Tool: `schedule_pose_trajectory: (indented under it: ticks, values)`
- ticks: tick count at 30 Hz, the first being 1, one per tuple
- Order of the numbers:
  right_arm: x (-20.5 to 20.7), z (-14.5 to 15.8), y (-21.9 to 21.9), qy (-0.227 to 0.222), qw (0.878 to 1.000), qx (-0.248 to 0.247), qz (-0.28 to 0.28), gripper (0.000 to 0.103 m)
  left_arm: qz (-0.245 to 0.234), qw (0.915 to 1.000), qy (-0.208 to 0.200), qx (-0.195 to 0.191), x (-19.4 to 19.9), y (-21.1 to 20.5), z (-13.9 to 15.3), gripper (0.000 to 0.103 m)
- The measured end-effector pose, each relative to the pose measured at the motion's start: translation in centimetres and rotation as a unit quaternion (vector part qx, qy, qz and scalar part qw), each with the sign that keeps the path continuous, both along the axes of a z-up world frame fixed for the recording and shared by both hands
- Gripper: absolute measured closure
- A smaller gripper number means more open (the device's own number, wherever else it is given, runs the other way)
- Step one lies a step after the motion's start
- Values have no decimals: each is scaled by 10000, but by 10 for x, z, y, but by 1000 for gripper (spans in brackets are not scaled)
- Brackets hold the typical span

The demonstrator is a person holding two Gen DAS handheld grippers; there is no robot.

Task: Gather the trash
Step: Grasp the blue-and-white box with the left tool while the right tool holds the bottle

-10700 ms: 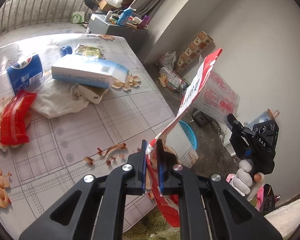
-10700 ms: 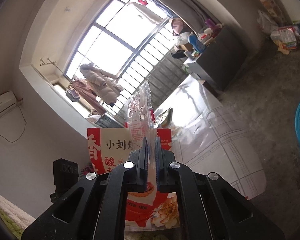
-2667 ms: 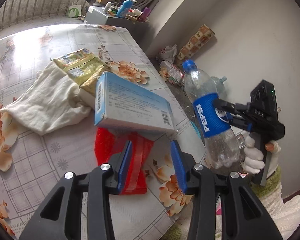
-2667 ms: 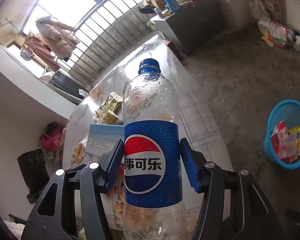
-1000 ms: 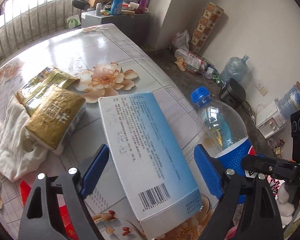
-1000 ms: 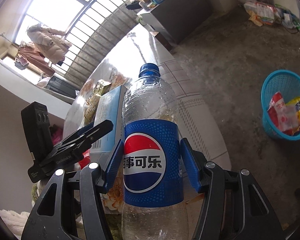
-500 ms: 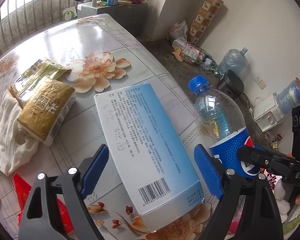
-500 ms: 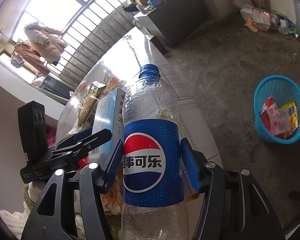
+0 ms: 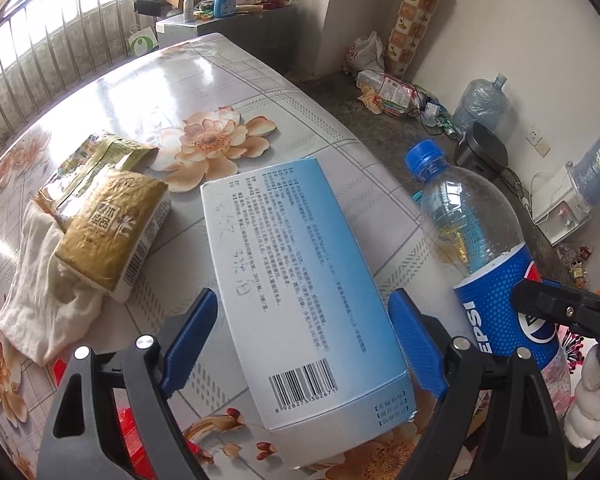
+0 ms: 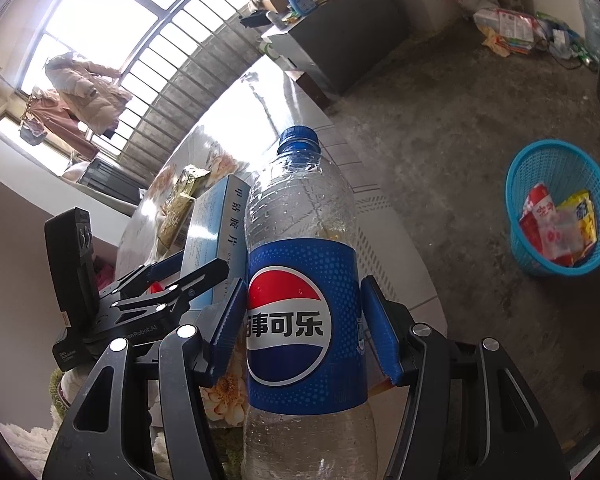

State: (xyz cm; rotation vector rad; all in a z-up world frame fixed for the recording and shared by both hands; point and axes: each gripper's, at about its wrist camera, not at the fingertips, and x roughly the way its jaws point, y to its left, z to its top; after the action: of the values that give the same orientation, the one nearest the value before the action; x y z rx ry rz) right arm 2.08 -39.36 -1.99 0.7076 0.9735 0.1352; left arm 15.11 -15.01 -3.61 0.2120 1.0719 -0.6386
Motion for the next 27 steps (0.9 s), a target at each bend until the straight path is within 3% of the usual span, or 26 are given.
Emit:
schedule_pose_trajectory:
  ticks: [18, 27]
  values:
    - [-4, -4, -8, -98, 9994, 321, 7, 49, -16, 9995, -241, 217, 3, -10, 0, 23]
    - [-7, -1, -11, -206, 9985, 514, -22, 49, 71, 9995, -300, 42, 4, -6, 11, 26]
